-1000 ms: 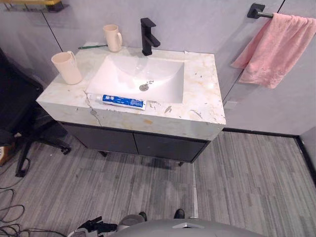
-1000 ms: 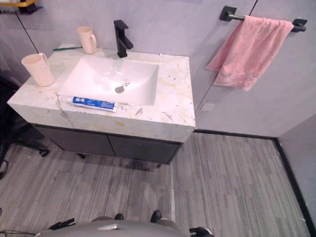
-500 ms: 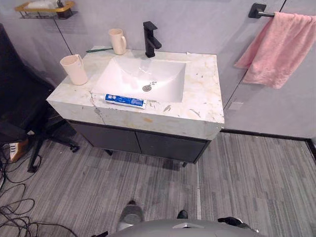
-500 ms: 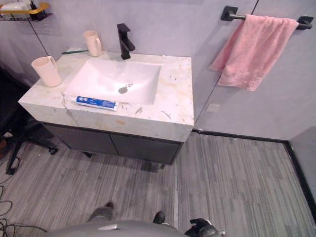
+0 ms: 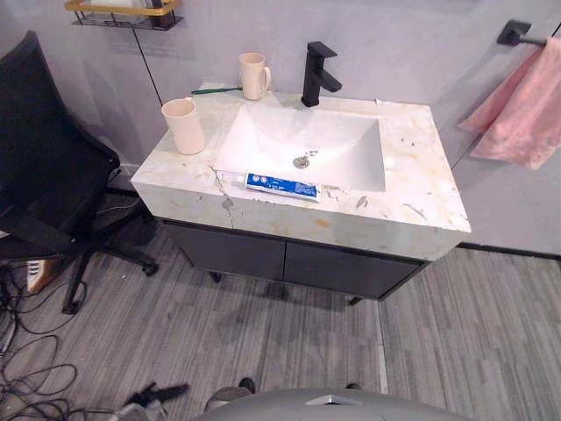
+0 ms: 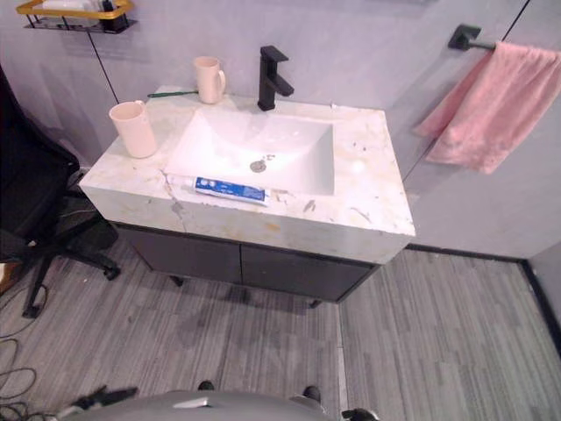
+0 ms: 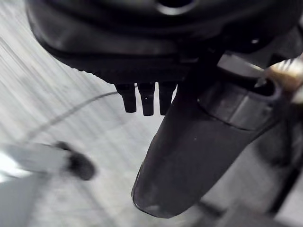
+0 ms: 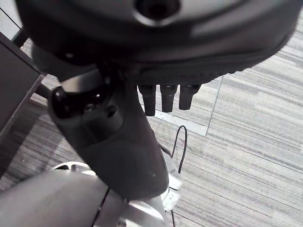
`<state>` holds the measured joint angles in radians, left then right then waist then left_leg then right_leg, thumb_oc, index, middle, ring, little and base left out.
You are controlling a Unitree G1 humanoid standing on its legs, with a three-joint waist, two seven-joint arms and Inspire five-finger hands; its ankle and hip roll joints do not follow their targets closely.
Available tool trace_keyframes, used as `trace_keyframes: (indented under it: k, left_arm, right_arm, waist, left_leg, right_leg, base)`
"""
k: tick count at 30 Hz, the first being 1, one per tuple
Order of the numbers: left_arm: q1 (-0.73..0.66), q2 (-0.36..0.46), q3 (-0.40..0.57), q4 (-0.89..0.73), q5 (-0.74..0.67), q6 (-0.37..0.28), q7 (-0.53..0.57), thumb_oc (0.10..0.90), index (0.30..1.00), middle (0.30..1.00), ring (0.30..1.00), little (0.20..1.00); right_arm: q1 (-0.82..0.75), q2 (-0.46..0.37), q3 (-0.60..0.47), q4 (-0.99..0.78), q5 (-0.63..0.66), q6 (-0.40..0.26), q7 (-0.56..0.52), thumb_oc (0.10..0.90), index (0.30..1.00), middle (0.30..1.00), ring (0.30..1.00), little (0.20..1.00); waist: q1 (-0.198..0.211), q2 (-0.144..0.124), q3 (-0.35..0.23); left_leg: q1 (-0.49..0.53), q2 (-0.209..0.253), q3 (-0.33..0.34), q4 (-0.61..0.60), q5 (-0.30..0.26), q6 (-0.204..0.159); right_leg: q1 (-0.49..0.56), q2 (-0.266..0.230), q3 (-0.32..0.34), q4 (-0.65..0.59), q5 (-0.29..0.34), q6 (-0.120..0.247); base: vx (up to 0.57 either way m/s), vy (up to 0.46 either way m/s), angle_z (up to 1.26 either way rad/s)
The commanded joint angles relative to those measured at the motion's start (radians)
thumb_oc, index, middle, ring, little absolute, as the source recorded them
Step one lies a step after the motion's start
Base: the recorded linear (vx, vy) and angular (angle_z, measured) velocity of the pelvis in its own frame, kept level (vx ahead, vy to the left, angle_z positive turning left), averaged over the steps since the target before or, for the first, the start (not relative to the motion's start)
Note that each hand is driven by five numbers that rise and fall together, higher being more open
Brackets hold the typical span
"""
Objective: Organize the bathroom.
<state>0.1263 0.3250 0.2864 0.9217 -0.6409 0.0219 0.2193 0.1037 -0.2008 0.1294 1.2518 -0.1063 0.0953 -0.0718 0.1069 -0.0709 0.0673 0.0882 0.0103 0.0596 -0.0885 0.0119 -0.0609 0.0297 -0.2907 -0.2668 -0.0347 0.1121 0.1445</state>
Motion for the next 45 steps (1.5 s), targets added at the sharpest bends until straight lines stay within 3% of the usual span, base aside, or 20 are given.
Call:
trace_keyframes:
  k: [1,2,3,5,8,9,11,14,17,18,20,21,22,23,24,31,36,45]
  left_arm:
    - [-0.073,0.089,0.080,-0.170,0.037,-0.287,0.317,0.800,0.900,0.900,0.900,0.900]
    - [-0.068,0.117,0.134,-0.292,0.108,-0.360,0.418,0.800,0.900,0.900,0.900,0.900]
    - [-0.068,0.117,0.134,-0.292,0.108,-0.360,0.418,0.800,0.900,0.900,0.900,0.900]
    - [-0.059,0.185,0.215,-0.600,0.305,-0.364,0.529,0.800,0.900,0.900,0.900,0.900]
    - [-0.062,0.211,0.216,-0.674,0.376,-0.377,0.555,0.800,0.900,0.900,0.900,0.900]
    - [-0.086,0.269,0.234,-0.870,0.482,-0.342,0.542,0.800,0.900,0.900,0.900,0.900]
    - [-0.118,0.314,0.220,-1.003,0.555,-0.314,0.373,0.800,0.900,0.900,0.900,0.900]
    - [-0.154,0.400,0.153,-1.093,0.625,-0.213,0.123,0.800,0.900,0.900,0.900,0.900]
    - [-0.181,0.454,0.116,-1.135,0.617,-0.168,-0.029,0.800,0.900,0.900,0.900,0.900]
    - [-0.212,0.498,0.079,-1.171,0.615,-0.131,-0.156,0.800,0.900,0.900,0.900,0.900]
    - [-0.253,0.541,0.042,-1.190,0.597,-0.064,-0.257,0.800,0.900,0.900,0.900,0.900]
    - [-0.283,0.561,0.018,-1.192,0.588,-0.013,-0.361,0.800,0.900,0.900,0.900,0.900]
    - [-0.283,0.561,0.018,-1.192,0.588,-0.013,-0.361,0.800,0.900,0.900,0.900,0.900]
    - [-0.313,0.579,0.000,-1.192,0.585,0.027,-0.399,0.800,0.900,0.900,0.900,0.900]
    - [-0.385,0.617,-0.058,-1.164,0.601,0.106,-0.518,0.800,0.900,0.900,0.900,0.900]
    - [-0.565,0.732,-0.216,-0.976,0.642,0.141,-0.582,0.800,0.900,0.900,0.900,0.900]
    - [-0.628,0.754,-0.290,-0.879,0.673,0.155,-0.660,0.800,0.900,0.900,0.900,0.900]
    - [-0.732,0.788,-0.390,-0.785,0.697,0.093,-0.702,0.800,0.900,0.900,0.900,0.900]
  right_arm:
    - [-0.032,-0.016,0.021,-0.007,0.071,-0.005,-0.028,0.800,0.900,0.900,0.900,0.900]
    - [-0.023,-0.004,0.027,-0.009,0.092,-0.006,-0.039,0.800,0.900,0.900,0.900,0.900]
    - [-0.023,-0.004,0.027,-0.009,0.092,-0.006,-0.039,0.800,0.900,0.900,0.900,0.900]
    - [0.008,0.018,0.038,-0.021,0.139,-0.007,-0.059,0.800,0.900,0.900,0.900,0.900]
    - [0.016,0.025,0.044,-0.021,0.149,-0.011,-0.064,0.800,0.900,0.900,0.900,0.900]
    - [0.033,0.034,0.061,-0.007,0.173,-0.038,-0.075,0.800,0.900,0.900,0.900,0.900]
    - [0.036,0.033,0.073,0.005,0.184,-0.054,-0.074,0.800,0.900,0.900,0.900,0.900]
    - [0.027,0.022,0.072,0.013,0.153,-0.050,-0.052,0.800,0.900,0.900,0.900,0.900]
    - [0.021,0.013,0.069,0.020,0.138,-0.046,-0.036,0.800,0.900,0.900,0.900,0.900]
    - [0.012,0.004,0.066,0.027,0.121,-0.041,-0.021,0.800,0.900,0.900,0.900,0.900]
    - [0.004,-0.004,0.065,0.038,0.106,-0.040,-0.009,0.800,0.900,0.900,0.900,0.900]
    - [0.001,-0.010,0.068,0.039,0.100,-0.036,-0.002,0.800,0.900,0.900,0.900,0.900]
    - [0.001,-0.010,0.068,0.039,0.100,-0.036,-0.002,0.800,0.900,0.900,0.900,0.900]
    - [-0.001,-0.015,0.068,0.041,0.092,-0.035,0.004,0.800,0.900,0.900,0.900,0.900]
    - [-0.008,-0.027,0.073,0.043,0.062,-0.026,0.022,0.800,0.900,0.900,0.900,0.900]
    - [-0.013,-0.051,0.113,0.036,0.045,0.002,0.044,0.800,0.900,0.900,0.900,0.900]
    - [-0.004,-0.059,0.121,0.034,0.030,0.006,0.049,0.800,0.900,0.900,0.900,0.900]
    - [0.002,-0.071,0.124,0.022,0.028,0.012,0.047,0.800,0.900,0.900,0.900,0.900]
  waist:
    - [0.039,0.062,-0.003]
    - [0.054,0.057,-0.005]
    - [0.054,0.057,-0.005]
    - [0.081,0.042,-0.012]
    - [0.085,0.040,-0.014]
    - [0.094,0.041,-0.023]
    - [0.091,0.047,-0.035]
    - [0.074,0.063,-0.045]
    - [0.064,0.073,-0.050]
    - [0.054,0.085,-0.051]
    - [0.044,0.095,-0.054]
    - [0.036,0.101,-0.056]
    - [0.036,0.101,-0.056]
    - [0.030,0.104,-0.056]
    - [0.012,0.114,-0.058]
    - [-0.031,0.135,-0.060]
    - [-0.045,0.141,-0.056]
    - [-0.058,0.136,-0.052]
  left_leg:
    - [-0.019,0.073,-0.071,0.015,-0.035,-0.011]
    - [-0.019,0.077,-0.078,0.014,-0.035,-0.012]
    - [-0.019,0.077,-0.078,0.014,-0.035,-0.012]
    - [-0.022,0.087,-0.095,0.012,-0.035,-0.022]
    - [-0.018,0.090,-0.099,0.010,-0.035,-0.022]
    - [-0.012,0.094,-0.107,0.005,-0.038,-0.029]
    - [-0.004,0.096,-0.110,0.001,-0.044,-0.035]
    - [0.006,0.097,-0.098,0.001,-0.051,-0.039]
    - [0.012,0.096,-0.090,0.001,-0.054,-0.038]
    - [0.013,0.095,-0.082,0.001,-0.047,-0.038]
    - [0.016,0.094,-0.074,0.001,-0.047,-0.038]
    - [0.018,0.095,-0.069,0.001,-0.047,-0.039]
    - [0.018,0.095,-0.069,0.001,-0.047,-0.039]
    - [0.020,0.095,-0.065,0.001,-0.047,-0.039]
    - [0.025,0.095,-0.052,0.001,-0.048,-0.041]
    - [0.033,0.098,-0.012,0.001,-0.045,-0.045]
    - [0.041,0.100,0.002,0.001,-0.049,-0.048]
    - [0.043,0.107,0.023,0.001,-0.048,-0.050]
  right_leg:
    - [0.006,0.026,0.023,0.022,-0.078,0.057]
    - [0.020,0.032,0.018,0.014,-0.084,0.054]
    - [0.020,0.032,0.018,0.014,-0.084,0.054]
    - [0.048,0.042,-0.001,-0.001,-0.095,0.047]
    - [0.057,0.045,-0.008,-0.006,-0.097,0.045]
    - [0.077,0.050,-0.025,-0.021,-0.100,0.044]
    - [0.087,0.054,-0.031,-0.028,-0.102,0.046]
    - [0.092,0.058,-0.021,-0.030,-0.105,0.051]
    - [0.095,0.059,-0.013,-0.033,-0.105,0.055]
    - [0.091,0.059,-0.005,-0.032,-0.098,0.058]
    - [0.090,0.060,0.006,-0.030,-0.098,0.061]
    - [0.089,0.061,0.013,-0.031,-0.098,0.062]
    - [0.089,0.061,0.013,-0.031,-0.098,0.062]
    - [0.089,0.062,0.018,-0.030,-0.098,0.063]
    - [0.086,0.064,0.031,-0.029,-0.097,0.066]
    - [0.086,0.065,0.051,-0.031,-0.094,0.071]
    - [0.093,0.065,0.056,-0.035,-0.097,0.076]
    - [0.091,0.067,0.067,-0.036,-0.098,0.078]
  base:
    - [0.01,-0.080,0.24]
    - [0.01,-0.060,0.20]
    - [0.01,-0.094,0.08]
    - [0.02,-0.118,0.01]
    - [0.02,-0.063,0.17]
    - [0.04,-0.050,0.12]
    - [0.03,-0.029,0.28]
    - [0.00,0.014,0.12]
    - [-0.01,0.015,-0.11]
    - [-0.03,0.028,-0.18]
    - [-0.02,0.032,-0.20]
    - [0.00,0.022,-0.20]
    - [0.00,0.017,-0.15]
    - [0.00,0.021,-0.14]
    - [0.00,0.023,-0.20]
    - [0.01,0.018,-0.10]
    - [0.02,0.016,-0.04]
    - [0.01,-0.006,-0.01]
